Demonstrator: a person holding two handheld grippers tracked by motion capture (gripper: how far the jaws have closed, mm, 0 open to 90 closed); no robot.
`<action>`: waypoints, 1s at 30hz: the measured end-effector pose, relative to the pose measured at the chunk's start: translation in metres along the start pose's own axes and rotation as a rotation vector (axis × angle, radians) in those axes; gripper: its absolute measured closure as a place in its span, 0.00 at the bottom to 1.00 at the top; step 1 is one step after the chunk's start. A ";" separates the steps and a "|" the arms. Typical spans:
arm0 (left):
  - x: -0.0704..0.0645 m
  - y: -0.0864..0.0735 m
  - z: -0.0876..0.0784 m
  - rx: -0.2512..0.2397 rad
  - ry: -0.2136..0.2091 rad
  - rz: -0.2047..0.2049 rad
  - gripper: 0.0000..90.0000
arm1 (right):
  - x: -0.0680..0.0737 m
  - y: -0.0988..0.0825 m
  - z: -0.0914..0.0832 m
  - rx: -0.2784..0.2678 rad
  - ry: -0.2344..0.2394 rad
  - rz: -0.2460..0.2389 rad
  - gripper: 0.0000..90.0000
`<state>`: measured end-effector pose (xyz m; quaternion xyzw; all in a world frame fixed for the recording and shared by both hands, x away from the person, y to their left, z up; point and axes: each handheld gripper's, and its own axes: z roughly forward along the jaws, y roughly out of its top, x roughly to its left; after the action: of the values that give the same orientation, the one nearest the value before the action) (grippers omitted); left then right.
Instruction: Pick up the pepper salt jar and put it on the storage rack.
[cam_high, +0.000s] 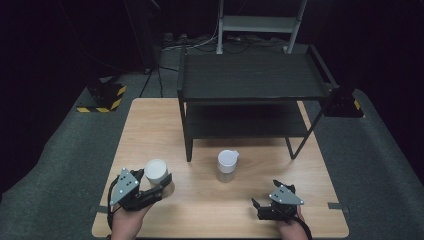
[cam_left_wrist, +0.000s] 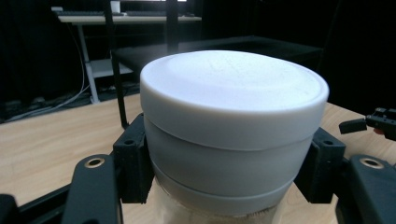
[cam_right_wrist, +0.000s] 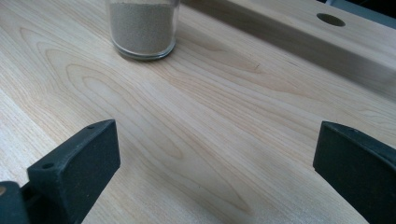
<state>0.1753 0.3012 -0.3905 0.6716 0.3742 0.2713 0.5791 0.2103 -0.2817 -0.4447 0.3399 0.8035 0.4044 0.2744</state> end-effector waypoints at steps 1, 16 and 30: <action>0.000 0.002 0.002 -0.005 -0.002 0.003 0.38 | 0.000 0.000 0.000 0.000 0.001 -0.001 0.00; -0.008 0.046 0.027 -0.044 -0.043 0.048 0.38 | -0.001 -0.001 0.000 -0.004 0.004 -0.001 0.00; -0.013 0.078 0.049 -0.074 -0.072 0.048 0.38 | -0.001 -0.001 0.000 -0.004 0.003 0.000 0.00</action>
<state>0.2217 0.2591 -0.3218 0.6678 0.3264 0.2746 0.6100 0.2103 -0.2830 -0.4451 0.3388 0.8031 0.4067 0.2736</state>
